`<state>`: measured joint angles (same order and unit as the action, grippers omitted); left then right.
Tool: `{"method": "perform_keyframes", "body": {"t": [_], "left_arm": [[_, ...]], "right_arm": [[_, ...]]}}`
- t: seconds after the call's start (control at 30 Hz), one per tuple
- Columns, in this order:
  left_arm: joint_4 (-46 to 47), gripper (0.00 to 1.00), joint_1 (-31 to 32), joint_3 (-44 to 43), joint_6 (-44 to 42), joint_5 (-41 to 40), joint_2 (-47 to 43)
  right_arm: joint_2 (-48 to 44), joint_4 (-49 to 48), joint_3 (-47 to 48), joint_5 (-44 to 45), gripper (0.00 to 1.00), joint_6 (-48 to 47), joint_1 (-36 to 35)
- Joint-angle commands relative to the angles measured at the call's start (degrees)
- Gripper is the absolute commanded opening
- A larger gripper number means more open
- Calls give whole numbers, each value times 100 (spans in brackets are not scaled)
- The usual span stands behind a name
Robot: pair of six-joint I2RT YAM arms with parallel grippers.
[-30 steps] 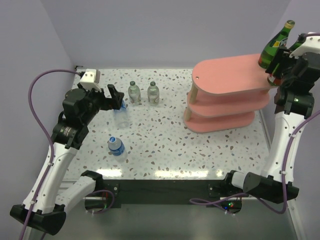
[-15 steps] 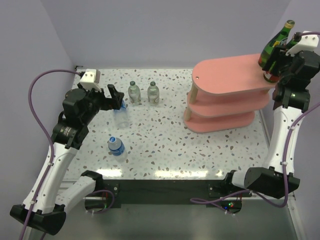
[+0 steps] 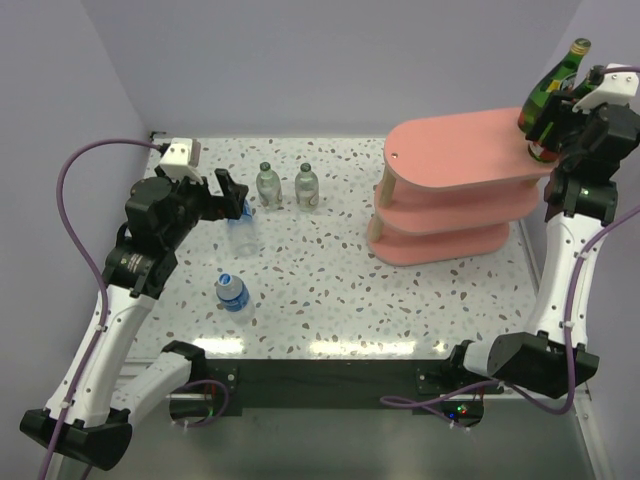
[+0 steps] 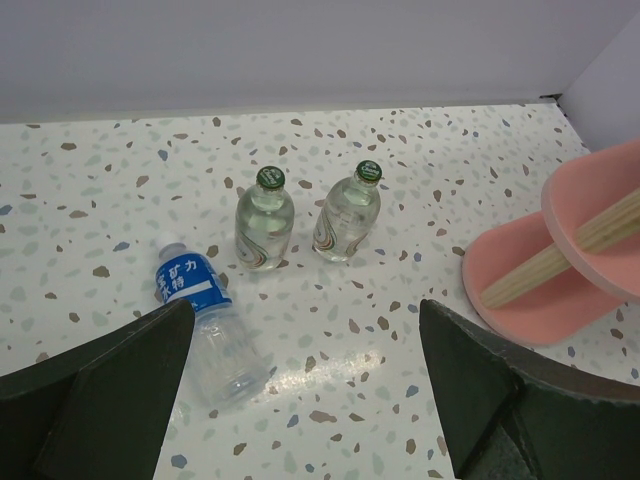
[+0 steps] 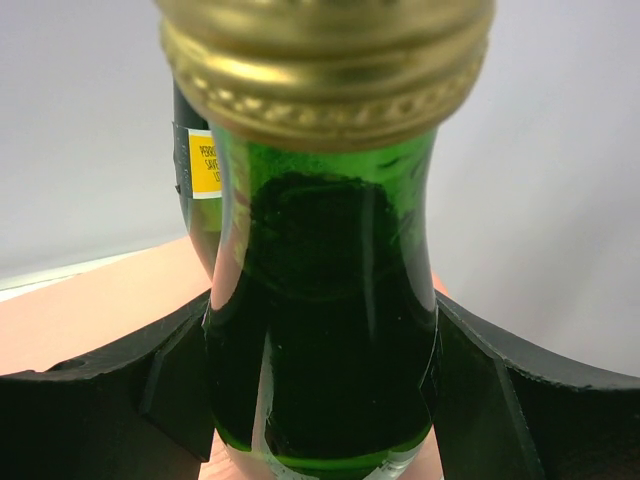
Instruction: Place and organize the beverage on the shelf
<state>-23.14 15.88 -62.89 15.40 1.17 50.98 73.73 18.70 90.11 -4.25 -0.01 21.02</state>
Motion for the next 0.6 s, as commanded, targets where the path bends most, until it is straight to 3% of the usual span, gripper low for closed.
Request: {"method": "perform_keyframes", "body": {"t": [0.0,0.57], "left_arm": [[283,100,-15,-83,-54,-47,0],[274,100,-15,-92,-37,-38,-36]], "right_arm": [[-245,-666,-10,-32,27,45,60],[-386,-517,-177,-137,47,36,78]]}}
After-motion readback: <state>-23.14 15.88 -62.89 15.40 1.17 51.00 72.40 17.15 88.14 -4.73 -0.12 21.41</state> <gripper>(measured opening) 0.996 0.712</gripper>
